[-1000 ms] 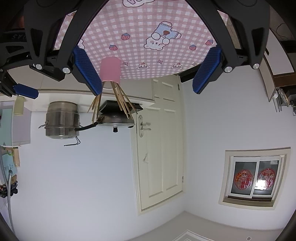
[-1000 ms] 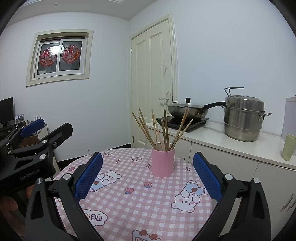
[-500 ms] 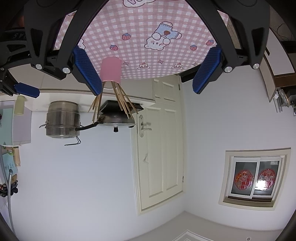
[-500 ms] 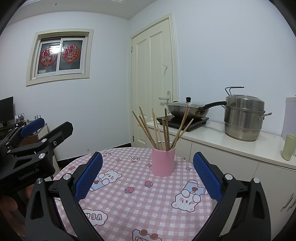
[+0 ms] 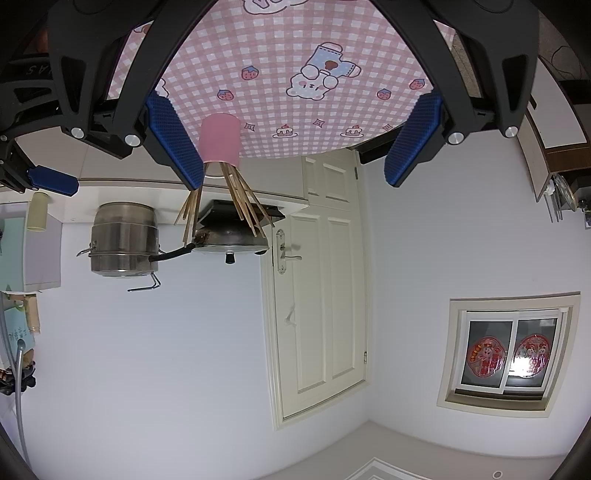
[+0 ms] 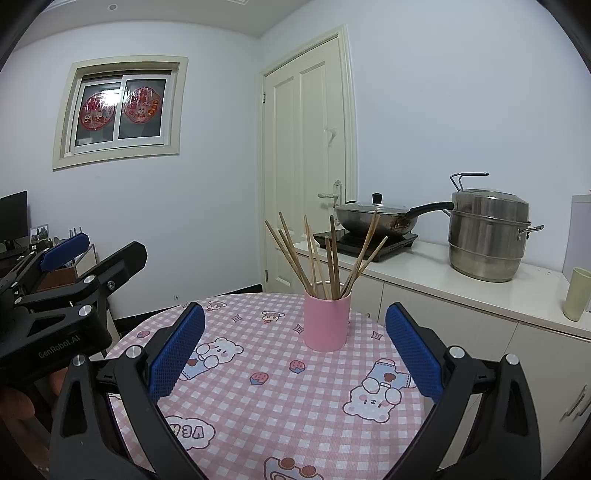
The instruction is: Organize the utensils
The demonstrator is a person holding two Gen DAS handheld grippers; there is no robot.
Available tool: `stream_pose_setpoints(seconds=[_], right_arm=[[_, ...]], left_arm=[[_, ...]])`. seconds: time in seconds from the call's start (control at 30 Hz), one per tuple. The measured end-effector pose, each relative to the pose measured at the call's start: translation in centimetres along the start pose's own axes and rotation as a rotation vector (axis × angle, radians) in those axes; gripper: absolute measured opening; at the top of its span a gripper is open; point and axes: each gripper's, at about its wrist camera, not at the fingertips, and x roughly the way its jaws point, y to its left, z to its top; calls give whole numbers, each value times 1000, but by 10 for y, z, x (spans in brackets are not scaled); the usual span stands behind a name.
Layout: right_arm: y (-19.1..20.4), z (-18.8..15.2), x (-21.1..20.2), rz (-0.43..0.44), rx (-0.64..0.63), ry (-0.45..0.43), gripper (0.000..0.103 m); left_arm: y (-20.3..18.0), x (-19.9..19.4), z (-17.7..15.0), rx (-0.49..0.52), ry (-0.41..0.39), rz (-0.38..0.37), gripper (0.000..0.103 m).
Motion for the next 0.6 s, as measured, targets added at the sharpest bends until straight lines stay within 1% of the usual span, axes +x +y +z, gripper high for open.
stream_pose_setpoints(seconds=[0.6], right_arm=[[-1,2,1,3,-2,2,95]], left_arm=[[1,0,1,2,-1,9,96]])
